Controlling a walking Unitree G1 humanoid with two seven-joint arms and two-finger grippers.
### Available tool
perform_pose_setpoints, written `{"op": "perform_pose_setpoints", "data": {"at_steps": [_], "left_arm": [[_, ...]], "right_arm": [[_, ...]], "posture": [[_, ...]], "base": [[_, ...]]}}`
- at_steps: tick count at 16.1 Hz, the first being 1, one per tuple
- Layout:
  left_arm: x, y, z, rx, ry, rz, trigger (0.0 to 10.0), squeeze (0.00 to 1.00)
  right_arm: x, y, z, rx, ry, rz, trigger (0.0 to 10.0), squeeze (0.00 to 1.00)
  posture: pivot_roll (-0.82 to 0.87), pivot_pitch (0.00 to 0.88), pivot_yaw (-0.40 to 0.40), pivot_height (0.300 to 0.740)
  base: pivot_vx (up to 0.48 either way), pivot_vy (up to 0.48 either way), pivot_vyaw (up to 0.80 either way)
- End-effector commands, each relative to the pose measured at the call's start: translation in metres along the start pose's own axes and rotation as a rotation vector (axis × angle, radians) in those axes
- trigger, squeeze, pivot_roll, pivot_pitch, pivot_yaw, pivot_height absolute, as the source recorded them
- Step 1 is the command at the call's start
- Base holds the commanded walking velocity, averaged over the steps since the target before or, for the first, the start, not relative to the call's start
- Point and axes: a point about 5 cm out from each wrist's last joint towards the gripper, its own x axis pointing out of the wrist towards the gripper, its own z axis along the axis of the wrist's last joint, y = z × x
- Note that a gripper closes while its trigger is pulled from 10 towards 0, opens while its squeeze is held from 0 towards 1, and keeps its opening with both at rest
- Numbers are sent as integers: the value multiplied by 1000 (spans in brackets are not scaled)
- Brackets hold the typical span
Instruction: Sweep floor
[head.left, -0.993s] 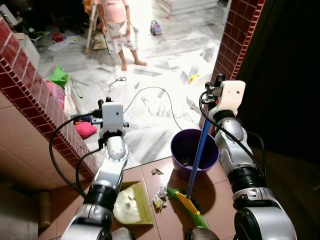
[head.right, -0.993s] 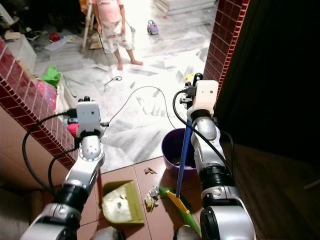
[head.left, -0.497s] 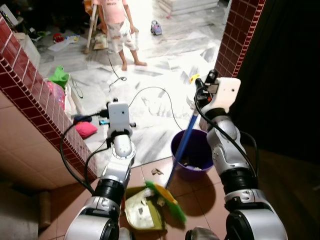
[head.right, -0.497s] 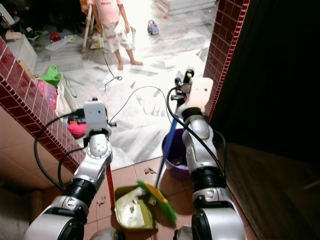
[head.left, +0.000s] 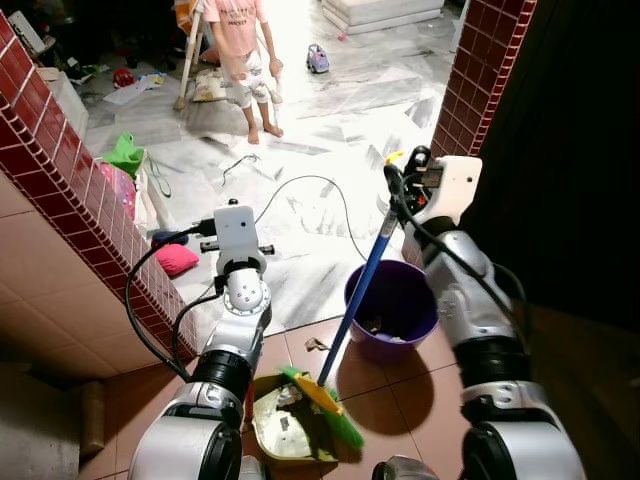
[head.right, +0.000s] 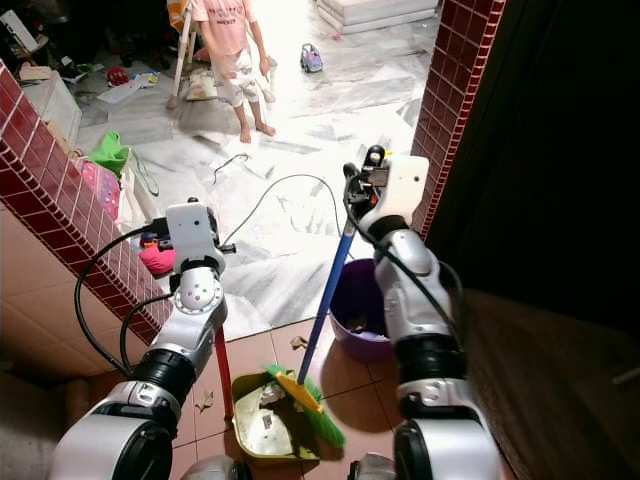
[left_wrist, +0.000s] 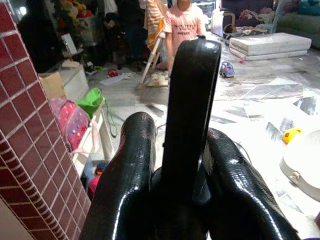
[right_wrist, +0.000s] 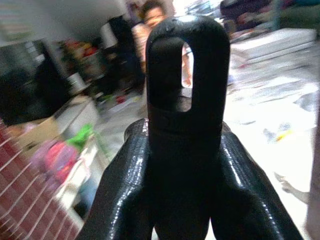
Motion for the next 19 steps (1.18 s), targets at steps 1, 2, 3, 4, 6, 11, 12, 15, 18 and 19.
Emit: {"op": "perform_pose_setpoints", "data": {"at_steps": [1, 2, 3, 4, 6, 11, 12, 15, 18, 19], "left_arm": [[3, -4, 5, -62, 3, 1, 10000, 0], [4, -4, 5, -64, 4, 2, 10000, 0], [4, -5, 5, -64, 4, 1, 10000, 0], [6, -5, 7, -87, 5, 7, 10000, 0], [8, -6, 10, -119, 8, 6, 10000, 0], [17, -6, 26, -221, -32, 4, 10000, 0], [20, -4, 35, -237, -60, 19, 10000, 0], [28, 2, 53, -285, -114, 41, 10000, 0], [31, 6, 60, -334, -120, 44, 10000, 0], [32, 7, 62, -349, -124, 40, 10000, 0]], "right_arm": [[0, 8, 0, 56, 8, 62, 10000, 0], [-4, 7, 1, 77, 26, 104, 10000, 0], [-5, 7, 1, 90, 35, 124, 10000, 0], [-12, 6, 8, 75, 44, 215, 10000, 0], [-16, 1, 14, -27, 47, 246, 10000, 0], [-18, -1, 26, -305, 32, 310, 10000, 0], [-16, -14, 26, -484, 32, 228, 10000, 0], [-19, -41, 39, -531, -41, 19, 10000, 0], [-23, -47, 43, -556, -91, -33, 10000, 0], [-23, -48, 42, -563, -103, -42, 10000, 0]], "posture": [[-197, 0, 49, 740], [-201, 0, 50, 740], [-201, 0, 50, 740], [-210, 0, 53, 740], [-220, 0, 55, 740], [-224, 0, 53, 740], [-220, 0, 50, 740], [-206, 0, 47, 740], [-208, 0, 52, 740], [-207, 0, 53, 740]], "base": [[0, 0, 0], [0, 0, 0], [0, 0, 0], [0, 0, 0], [0, 0, 0], [0, 0, 0], [0, 0, 0], [0, 0, 0], [0, 0, 0], [0, 0, 0]]}}
